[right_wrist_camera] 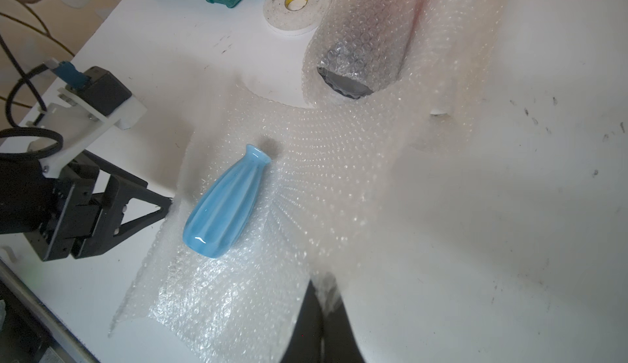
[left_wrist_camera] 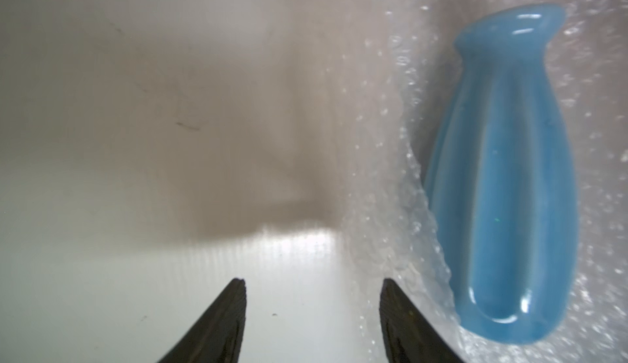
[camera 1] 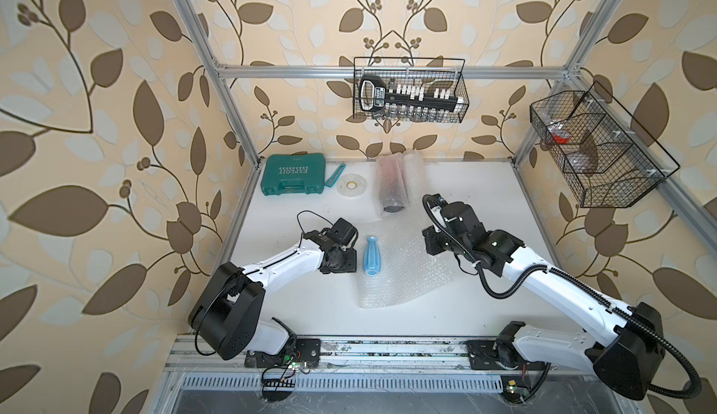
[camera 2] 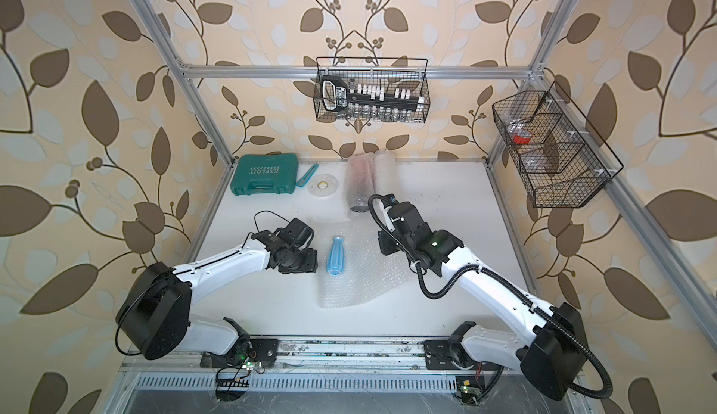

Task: Unwrap the vase from the bubble wrap
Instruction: Unwrap the bubble wrap at the center of the board, then place the bubble wrap at the center of the board, then pick up the vase from the bubble wrap.

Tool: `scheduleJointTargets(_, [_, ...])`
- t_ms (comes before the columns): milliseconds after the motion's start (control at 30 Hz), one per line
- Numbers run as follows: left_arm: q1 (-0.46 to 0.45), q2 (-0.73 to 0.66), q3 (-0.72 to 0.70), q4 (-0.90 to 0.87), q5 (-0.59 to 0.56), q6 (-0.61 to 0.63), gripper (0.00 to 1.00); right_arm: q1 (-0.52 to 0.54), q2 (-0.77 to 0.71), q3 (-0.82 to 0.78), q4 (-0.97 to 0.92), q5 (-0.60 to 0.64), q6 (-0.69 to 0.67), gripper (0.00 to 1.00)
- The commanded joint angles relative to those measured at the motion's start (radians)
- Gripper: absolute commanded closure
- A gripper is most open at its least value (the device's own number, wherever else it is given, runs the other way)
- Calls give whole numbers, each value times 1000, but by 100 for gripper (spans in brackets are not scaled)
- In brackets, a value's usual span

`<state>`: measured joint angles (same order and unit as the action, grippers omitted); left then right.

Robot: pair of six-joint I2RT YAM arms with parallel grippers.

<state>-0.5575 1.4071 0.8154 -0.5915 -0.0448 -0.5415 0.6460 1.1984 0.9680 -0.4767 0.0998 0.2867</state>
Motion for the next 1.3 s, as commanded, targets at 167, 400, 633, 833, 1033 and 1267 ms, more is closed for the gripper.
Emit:
scheduleJointTargets(167, [-6, -178, 80, -100, -229, -22, 34, 3, 24, 5, -13, 25, 0, 100])
scheduleJointTargets(400, [-7, -216, 111, 29, 87, 75, 22, 4, 32, -5, -5, 22, 3, 100])
scheduleJointTargets(633, [-7, -45, 216, -72, 252, 59, 18, 3, 37, -12, 4, 17, 5, 100])
scheduleJointTargets(833, [-8, 71, 235, -59, 320, 48, 14, 3, 50, -17, 10, 12, 6, 100])
scheduleJointTargets(1033, [-10, 149, 246, -17, 381, 44, 14, 3, 58, -23, 16, 7, 8, 100])
scheduleJointTargets(1267, [-14, 216, 255, 19, 427, 28, 17, 3, 66, -31, 23, 2, 11, 100])
